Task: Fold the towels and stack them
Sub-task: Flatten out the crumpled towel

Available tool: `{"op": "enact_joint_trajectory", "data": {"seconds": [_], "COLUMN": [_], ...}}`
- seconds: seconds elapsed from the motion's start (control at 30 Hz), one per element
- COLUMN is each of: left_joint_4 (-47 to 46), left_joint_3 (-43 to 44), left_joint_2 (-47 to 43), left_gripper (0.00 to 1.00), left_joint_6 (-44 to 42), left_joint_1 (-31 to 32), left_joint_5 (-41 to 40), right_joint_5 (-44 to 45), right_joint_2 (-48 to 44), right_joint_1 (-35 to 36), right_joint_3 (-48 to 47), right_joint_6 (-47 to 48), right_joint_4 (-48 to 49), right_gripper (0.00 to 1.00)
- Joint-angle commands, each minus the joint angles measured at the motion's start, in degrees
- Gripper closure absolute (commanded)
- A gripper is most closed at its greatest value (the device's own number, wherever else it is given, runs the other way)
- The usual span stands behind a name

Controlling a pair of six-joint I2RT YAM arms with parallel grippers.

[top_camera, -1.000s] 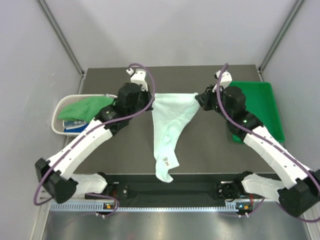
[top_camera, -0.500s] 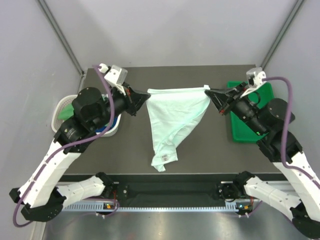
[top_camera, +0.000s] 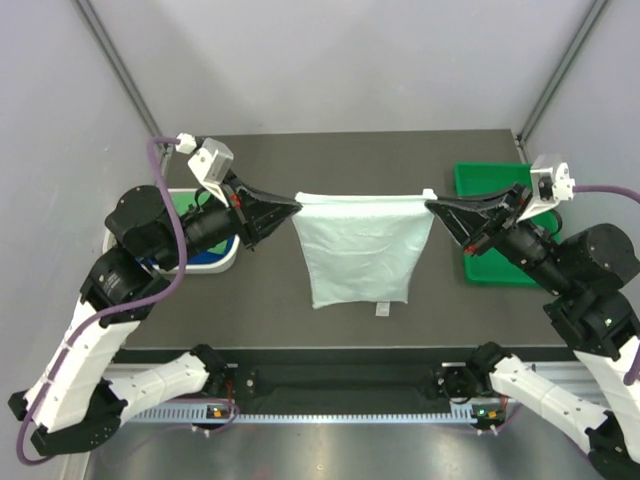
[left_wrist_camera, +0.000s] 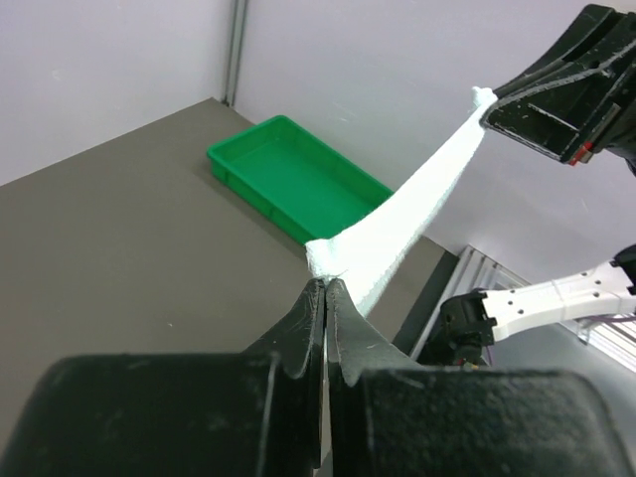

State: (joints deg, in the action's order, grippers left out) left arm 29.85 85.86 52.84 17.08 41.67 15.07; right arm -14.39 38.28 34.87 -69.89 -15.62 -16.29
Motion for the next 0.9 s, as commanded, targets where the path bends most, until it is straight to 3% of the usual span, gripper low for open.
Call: {"op": "enact_joint_trajectory", "data": {"seconds": [0.0, 0.6, 0.87], "left_joint_4": [0.21, 0.65, 1.27], "left_joint_3": [3.25, 8.27, 6.6], "left_joint_2": [-1.77, 2.0, 5.86], "left_gripper": [1.0, 1.0, 1.0], "left_joint_6": [0.76, 3.75, 3.84], "left_joint_1": [-0.63, -0.63, -0.63], "left_joint_5": [0.3, -0.57, -6.1], "right_joint_5": [2.0, 3.41, 7.62], "right_joint_2": [-1.1, 3.03, 7.5], "right_joint_1": [0.2, 0.2, 0.28], "right_joint_3": [-4.11, -9.91, -8.25], "right_joint_6": [0.59, 0.68, 2.78], "right_joint_4": [0.21, -4.71, -6.12], "right_gripper": [1.0, 1.0, 1.0]}}
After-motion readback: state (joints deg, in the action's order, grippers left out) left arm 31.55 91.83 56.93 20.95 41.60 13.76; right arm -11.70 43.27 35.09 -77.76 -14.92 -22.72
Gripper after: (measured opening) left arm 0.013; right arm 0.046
